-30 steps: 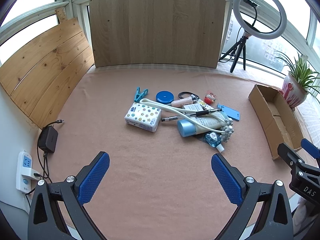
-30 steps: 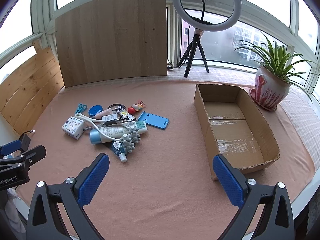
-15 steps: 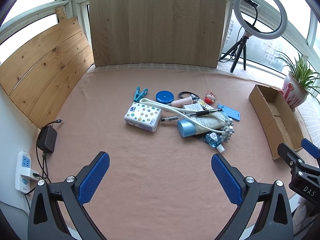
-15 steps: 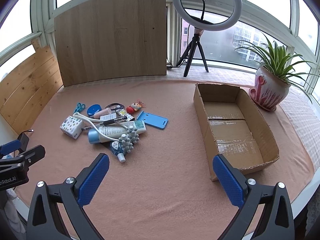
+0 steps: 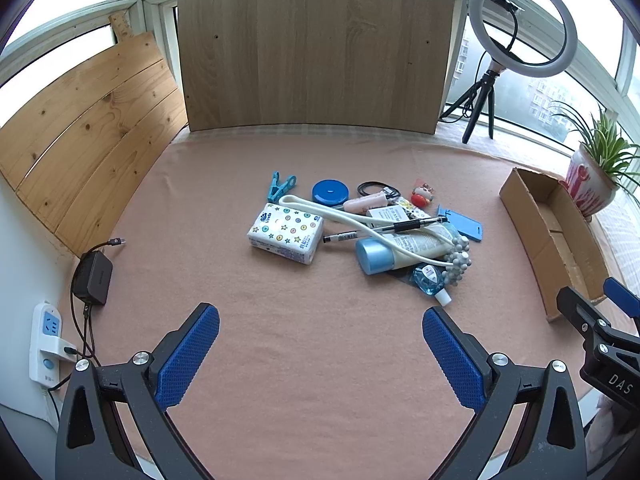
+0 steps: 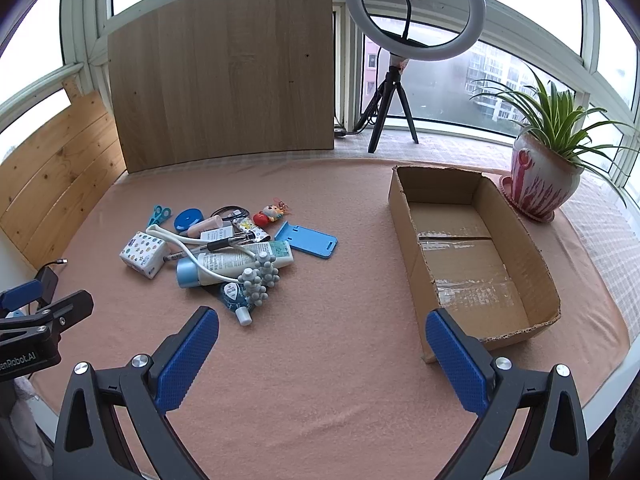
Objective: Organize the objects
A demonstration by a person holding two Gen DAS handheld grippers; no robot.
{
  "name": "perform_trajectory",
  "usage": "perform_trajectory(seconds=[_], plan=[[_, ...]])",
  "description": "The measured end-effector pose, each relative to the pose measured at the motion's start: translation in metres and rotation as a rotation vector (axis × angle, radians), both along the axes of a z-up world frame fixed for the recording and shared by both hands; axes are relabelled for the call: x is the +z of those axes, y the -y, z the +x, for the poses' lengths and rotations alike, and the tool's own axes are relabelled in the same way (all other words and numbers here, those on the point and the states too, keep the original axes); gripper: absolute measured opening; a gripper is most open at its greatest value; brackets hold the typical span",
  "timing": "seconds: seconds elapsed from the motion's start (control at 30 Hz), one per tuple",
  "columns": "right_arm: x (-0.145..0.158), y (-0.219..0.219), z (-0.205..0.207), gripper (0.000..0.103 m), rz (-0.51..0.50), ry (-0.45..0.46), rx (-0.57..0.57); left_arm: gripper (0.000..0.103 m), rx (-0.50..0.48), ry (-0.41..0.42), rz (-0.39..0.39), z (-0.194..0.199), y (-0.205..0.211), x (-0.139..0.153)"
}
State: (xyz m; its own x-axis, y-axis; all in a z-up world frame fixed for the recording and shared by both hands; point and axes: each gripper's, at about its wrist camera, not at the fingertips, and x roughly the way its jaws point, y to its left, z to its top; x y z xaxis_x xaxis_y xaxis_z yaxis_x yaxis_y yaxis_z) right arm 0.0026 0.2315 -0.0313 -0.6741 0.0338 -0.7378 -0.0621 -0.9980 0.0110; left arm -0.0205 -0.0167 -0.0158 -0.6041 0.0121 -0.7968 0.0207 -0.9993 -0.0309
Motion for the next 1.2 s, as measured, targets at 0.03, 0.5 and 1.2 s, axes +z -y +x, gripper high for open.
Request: perform_trajectory(seconds=[0.03,0.5,1.2], plan=[[0.0,0.0,0.0,0.102,0.0,0.001,0.0,0.103,0.0,0.0,0.0,0.0,0.0,0.0],[-0.008,0.002,-0.01,0.102,-0.005,0.023,0.005,0.103,0.015,0.022,0.009,-0.009,0.008,-0.01],[-0.024,0.007,-0.071,0.092,-0.058,0.088,0.116,0.103,0.094,0.017,0.005,-0.022,0.039,-0.014]])
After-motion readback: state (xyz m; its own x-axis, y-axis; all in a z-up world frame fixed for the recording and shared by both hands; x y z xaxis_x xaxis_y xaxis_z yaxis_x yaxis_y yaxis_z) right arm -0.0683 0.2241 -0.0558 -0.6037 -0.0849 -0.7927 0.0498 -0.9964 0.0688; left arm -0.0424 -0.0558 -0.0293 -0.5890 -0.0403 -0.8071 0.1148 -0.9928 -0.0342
